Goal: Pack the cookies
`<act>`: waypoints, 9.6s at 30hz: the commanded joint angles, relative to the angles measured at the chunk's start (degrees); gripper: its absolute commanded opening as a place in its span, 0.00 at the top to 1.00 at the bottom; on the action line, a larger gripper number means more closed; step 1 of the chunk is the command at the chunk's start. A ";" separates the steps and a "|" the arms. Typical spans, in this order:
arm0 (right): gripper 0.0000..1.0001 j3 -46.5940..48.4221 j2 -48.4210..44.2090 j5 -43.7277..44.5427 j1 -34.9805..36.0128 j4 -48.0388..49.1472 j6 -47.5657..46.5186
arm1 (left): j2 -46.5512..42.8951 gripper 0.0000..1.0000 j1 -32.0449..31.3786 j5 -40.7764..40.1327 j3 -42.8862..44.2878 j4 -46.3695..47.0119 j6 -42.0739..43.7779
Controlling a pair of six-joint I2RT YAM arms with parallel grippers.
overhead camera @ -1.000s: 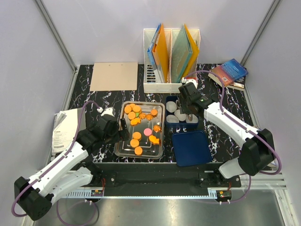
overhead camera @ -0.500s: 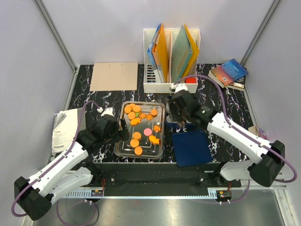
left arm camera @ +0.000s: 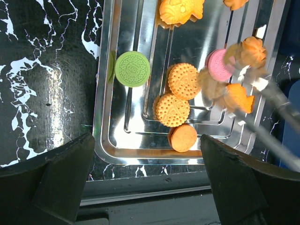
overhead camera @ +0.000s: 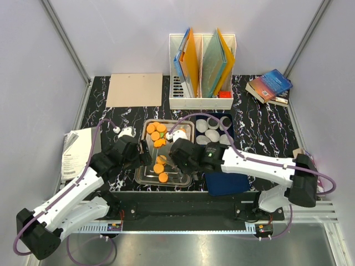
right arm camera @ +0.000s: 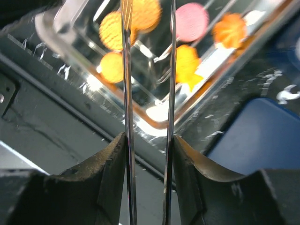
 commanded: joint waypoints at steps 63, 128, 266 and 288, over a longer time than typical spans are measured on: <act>0.62 0.58 -8.28 12.21 -23.09 -2.87 -8.12 | 0.81 0.01 -0.84 -1.35 0.96 0.92 -0.30; 0.48 3.91 1.73 0.17 0.44 1.00 0.22 | 0.11 0.01 -1.02 -2.58 0.61 0.84 -0.91; 0.45 -2.06 -3.18 4.38 2.74 -1.81 2.51 | 0.81 0.01 -1.10 -4.08 1.05 -0.31 -1.79; 0.42 -3.12 4.20 6.85 2.65 0.13 1.55 | 1.60 0.01 -1.11 -3.64 1.23 -0.13 -1.53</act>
